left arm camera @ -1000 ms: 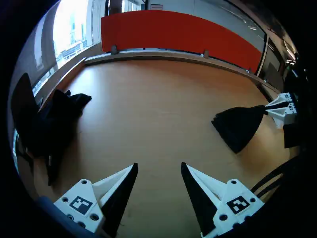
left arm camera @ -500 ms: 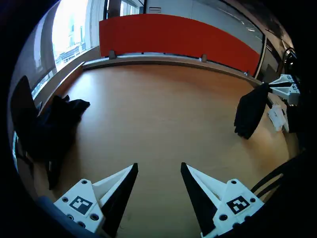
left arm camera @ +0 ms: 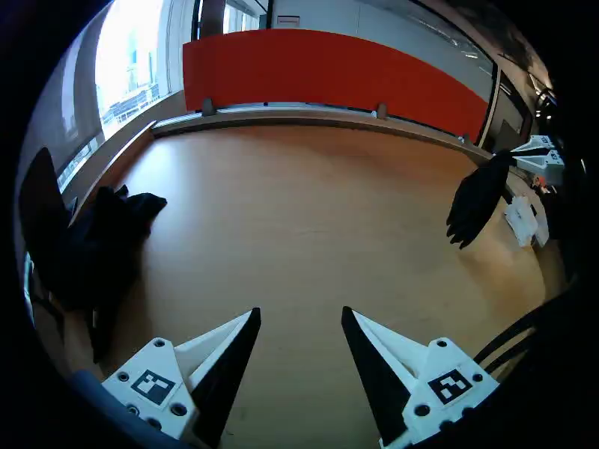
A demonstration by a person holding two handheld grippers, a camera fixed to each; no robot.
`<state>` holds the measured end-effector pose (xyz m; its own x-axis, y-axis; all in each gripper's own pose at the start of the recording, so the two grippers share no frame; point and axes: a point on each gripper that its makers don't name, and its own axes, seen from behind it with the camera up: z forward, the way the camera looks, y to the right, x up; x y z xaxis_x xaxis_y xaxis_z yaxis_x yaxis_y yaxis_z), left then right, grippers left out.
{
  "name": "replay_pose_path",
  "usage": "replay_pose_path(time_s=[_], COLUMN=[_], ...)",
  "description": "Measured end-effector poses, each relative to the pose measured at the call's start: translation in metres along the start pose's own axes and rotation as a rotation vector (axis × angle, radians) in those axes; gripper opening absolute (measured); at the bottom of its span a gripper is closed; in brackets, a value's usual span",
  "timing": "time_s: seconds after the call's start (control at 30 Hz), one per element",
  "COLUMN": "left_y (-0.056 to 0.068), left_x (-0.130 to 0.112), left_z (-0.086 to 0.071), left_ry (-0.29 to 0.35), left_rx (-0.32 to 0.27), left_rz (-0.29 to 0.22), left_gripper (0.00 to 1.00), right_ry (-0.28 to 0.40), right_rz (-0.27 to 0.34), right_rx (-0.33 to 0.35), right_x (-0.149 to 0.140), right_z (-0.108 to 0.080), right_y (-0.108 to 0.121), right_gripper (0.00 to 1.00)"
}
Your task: Fold towel
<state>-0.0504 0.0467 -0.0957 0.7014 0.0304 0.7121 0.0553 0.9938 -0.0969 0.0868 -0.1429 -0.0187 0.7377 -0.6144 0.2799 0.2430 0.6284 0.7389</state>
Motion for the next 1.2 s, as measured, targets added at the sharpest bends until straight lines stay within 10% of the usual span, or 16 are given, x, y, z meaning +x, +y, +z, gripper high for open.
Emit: replay_pose_path(time_s=[1.2], left_y=[-0.001], left_x=[0.008], left_z=[0.002], left_ry=[-0.007], left_rx=[0.013], left_rz=[0.02], left_gripper=[0.79], right_ry=[-0.152], right_rz=[0.079], right_rx=[-0.136], right_x=[-0.082], right_z=[-0.052], right_y=[0.155], right_gripper=[0.04])
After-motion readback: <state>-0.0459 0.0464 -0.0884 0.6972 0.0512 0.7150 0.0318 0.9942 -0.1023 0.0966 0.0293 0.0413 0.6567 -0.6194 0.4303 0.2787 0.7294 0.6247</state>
